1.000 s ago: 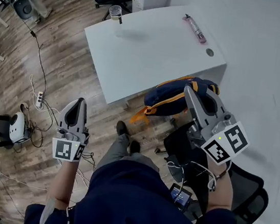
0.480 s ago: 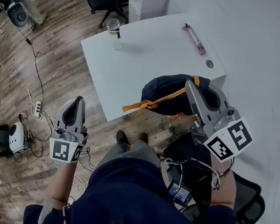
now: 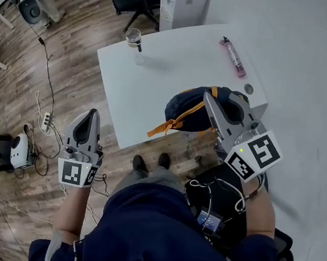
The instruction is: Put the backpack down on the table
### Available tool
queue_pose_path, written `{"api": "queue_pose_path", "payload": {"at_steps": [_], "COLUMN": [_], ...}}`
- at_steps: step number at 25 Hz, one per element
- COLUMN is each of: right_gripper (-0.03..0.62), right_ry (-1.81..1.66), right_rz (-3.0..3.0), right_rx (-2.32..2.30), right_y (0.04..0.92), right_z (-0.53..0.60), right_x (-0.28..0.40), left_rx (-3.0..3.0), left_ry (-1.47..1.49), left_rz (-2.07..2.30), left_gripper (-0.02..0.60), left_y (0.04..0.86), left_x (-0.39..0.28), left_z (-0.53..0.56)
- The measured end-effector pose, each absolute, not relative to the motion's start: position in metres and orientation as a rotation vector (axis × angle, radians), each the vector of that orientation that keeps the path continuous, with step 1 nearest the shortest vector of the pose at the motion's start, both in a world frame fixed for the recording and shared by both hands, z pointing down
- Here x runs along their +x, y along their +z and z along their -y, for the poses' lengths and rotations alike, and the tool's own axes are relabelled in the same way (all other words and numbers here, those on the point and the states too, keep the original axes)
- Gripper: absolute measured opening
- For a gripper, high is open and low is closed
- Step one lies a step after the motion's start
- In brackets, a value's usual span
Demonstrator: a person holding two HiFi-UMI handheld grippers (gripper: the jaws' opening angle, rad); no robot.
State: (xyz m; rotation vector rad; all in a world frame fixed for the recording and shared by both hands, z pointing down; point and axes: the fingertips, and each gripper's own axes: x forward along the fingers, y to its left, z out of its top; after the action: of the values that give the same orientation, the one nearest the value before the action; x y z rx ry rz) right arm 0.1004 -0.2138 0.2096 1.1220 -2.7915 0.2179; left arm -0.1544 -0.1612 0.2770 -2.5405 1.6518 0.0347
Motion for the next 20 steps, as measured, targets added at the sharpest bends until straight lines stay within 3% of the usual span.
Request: {"api": "queue_pose_path", "payload": {"at_steps": [20], "right_gripper": [0.008], "right_ry": [0.210], "right_rz": [2.735], "right_rx": [1.226], "right_y": [0.273], "right_z": [0.258], "right_x": [0.113], "left_rx": [-2.630], "left_ry": [-0.009], "left_rz": [-1.559], "left_gripper": [0.003], "left_y": [0.291], "left_x": [-0.100], "left_z": [0.188]}}
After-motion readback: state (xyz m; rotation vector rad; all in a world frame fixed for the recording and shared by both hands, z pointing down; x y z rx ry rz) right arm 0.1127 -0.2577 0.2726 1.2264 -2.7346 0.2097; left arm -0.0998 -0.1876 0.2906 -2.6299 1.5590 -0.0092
